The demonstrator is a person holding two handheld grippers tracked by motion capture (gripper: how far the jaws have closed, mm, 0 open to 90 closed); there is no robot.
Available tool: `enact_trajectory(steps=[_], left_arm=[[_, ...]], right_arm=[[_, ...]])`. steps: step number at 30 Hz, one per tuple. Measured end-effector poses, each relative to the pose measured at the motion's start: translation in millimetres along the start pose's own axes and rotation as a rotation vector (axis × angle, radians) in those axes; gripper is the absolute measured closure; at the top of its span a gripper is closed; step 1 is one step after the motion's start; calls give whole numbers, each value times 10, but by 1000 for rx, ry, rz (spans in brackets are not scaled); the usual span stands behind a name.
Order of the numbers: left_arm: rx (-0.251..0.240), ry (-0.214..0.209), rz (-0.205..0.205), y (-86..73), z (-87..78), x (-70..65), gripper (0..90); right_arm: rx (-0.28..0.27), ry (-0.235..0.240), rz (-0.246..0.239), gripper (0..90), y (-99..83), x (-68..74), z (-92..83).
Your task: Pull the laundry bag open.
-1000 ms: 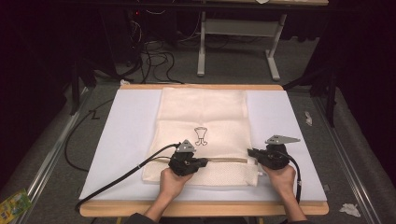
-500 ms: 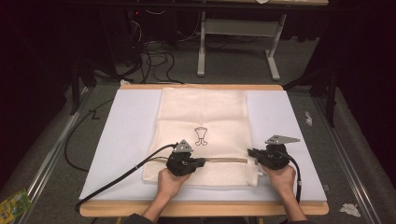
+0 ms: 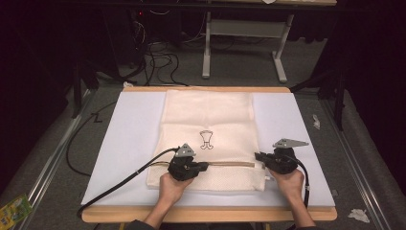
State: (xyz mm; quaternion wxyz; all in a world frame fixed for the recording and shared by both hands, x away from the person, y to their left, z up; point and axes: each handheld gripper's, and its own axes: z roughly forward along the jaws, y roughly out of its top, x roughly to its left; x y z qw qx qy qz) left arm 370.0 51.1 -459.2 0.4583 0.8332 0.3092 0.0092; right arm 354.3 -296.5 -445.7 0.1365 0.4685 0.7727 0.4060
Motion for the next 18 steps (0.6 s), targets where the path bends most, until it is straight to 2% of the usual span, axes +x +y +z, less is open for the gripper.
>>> enact_trajectory(steps=[9, 15, 18], left_arm=[[-11, -4, -9, -4, -39, 15, 869], [-4, -5, -19, -59, -6, 28, 870], [-17, -4, -24, -39, -73, 66, 869]], right_arm=[[2, 0, -5, 880, -11, -4, 7], [-2, -3, 7, 880, -13, -17, 2], [-3, -10, 8, 880, -16, -47, -11]])
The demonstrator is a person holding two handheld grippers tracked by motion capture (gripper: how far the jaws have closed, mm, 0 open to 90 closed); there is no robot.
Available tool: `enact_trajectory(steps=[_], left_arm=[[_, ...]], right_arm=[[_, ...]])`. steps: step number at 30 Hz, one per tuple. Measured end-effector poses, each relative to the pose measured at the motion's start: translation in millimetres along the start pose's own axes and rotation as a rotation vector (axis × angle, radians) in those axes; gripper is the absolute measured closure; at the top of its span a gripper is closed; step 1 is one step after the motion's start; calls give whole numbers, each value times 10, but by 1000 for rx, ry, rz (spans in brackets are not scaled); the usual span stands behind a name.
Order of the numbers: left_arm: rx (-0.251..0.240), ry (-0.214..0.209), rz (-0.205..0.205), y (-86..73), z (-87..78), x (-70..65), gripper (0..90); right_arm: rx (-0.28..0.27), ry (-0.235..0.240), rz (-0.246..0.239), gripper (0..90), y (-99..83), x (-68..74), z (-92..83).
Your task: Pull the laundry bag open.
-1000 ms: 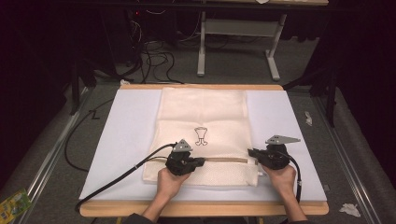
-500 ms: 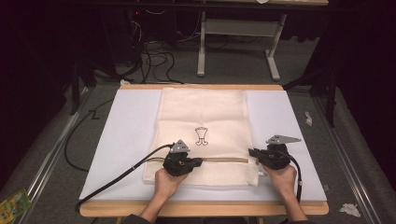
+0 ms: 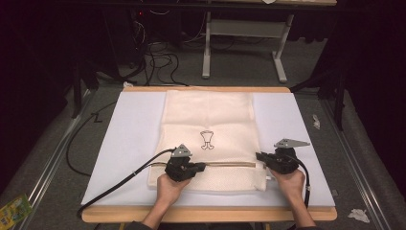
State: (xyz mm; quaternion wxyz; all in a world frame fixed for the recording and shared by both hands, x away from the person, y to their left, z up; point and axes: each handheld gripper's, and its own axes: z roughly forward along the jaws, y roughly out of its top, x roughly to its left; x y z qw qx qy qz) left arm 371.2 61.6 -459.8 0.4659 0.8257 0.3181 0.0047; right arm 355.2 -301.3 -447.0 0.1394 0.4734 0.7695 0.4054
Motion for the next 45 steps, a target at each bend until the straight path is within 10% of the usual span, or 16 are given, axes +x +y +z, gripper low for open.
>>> enact_trajectory(steps=[29, 45], left_arm=[[-67, 6, -80, -121, -247, 164, 869], [-66, 44, -59, -124, -340, 161, 869]], right_arm=[[14, -28, -15, 880, 16, 42, -36], [5, -21, -9, 880, 2, 24, -6]])
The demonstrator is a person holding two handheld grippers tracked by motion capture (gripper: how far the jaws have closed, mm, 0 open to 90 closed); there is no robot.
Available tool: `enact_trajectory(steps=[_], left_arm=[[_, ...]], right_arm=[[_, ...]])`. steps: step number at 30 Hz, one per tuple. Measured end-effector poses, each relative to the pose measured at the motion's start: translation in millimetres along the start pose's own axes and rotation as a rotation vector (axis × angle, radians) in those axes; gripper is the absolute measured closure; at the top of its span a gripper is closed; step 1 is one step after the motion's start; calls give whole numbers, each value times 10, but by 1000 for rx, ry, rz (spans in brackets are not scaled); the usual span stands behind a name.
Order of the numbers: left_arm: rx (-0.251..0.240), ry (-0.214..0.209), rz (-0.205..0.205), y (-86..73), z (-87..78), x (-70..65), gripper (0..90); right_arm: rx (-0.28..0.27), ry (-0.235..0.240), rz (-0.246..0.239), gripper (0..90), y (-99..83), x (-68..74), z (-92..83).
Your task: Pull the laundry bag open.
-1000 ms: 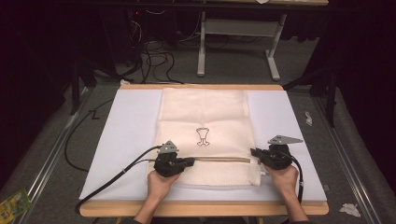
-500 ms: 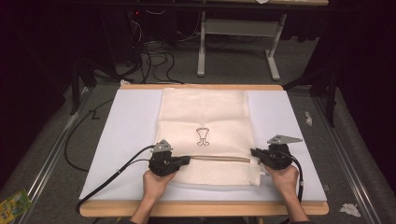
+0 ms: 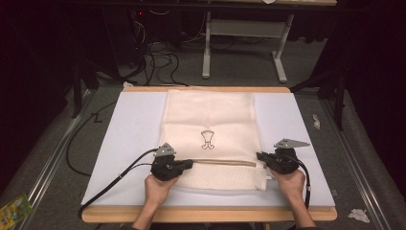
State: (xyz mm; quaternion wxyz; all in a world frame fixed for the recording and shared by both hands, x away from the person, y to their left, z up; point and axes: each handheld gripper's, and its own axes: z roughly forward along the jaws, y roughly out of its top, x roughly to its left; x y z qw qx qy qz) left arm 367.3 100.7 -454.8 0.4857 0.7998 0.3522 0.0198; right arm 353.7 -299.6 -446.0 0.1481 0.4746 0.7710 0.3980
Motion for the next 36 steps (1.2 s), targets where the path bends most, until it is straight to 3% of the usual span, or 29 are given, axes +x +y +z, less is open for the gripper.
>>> enact_trajectory(steps=[23, 36], left_arm=[[-17, 40, 6, -17, -114, 68, 870], [-24, 58, -21, -83, -269, 178, 870]], right_arm=[[-13, 1, 4, 880, 0, -3, -4], [-14, -8, 18, 880, -29, -55, -22]])
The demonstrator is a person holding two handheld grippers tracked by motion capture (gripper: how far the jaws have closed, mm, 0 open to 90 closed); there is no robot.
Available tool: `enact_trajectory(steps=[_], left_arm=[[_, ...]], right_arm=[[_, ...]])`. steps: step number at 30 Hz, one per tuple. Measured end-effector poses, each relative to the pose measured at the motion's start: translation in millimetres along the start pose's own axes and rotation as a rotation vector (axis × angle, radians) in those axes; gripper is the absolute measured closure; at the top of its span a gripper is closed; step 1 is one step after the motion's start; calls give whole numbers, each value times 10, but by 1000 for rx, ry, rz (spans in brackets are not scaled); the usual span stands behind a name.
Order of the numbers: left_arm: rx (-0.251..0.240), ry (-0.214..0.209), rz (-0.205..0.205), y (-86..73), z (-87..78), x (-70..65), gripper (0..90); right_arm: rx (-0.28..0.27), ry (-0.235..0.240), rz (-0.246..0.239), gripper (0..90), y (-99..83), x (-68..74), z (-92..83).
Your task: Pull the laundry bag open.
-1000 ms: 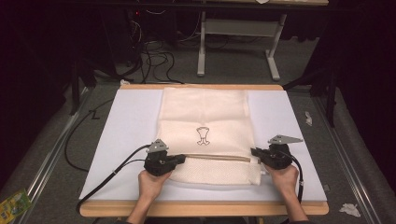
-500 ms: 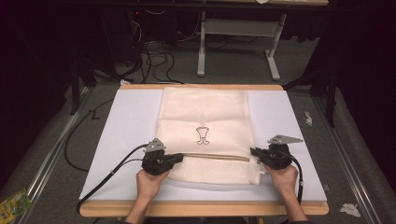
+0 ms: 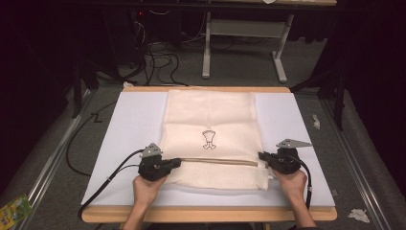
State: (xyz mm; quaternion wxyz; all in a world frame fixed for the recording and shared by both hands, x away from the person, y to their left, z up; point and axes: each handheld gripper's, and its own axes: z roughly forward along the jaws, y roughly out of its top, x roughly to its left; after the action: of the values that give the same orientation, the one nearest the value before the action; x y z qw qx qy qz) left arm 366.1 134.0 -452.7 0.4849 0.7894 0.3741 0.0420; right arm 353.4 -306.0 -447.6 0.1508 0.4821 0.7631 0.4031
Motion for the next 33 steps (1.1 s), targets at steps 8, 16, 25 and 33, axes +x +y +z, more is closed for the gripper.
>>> enact_trajectory(steps=[8, 16, 25, 33], left_arm=[[-19, 25, -10, 10, -126, 57, 869], [-31, 28, -17, 9, -179, 93, 870], [-49, 53, -36, -25, -284, 172, 869], [-55, 55, -43, -31, -310, 197, 869]], right_arm=[[-2, -4, 1, 880, 16, -13, -16], [-7, -7, -2, 880, 19, -16, -30], [-13, -16, 5, 880, -1, -40, -56], [-16, -10, 5, 880, 7, -36, -56]])
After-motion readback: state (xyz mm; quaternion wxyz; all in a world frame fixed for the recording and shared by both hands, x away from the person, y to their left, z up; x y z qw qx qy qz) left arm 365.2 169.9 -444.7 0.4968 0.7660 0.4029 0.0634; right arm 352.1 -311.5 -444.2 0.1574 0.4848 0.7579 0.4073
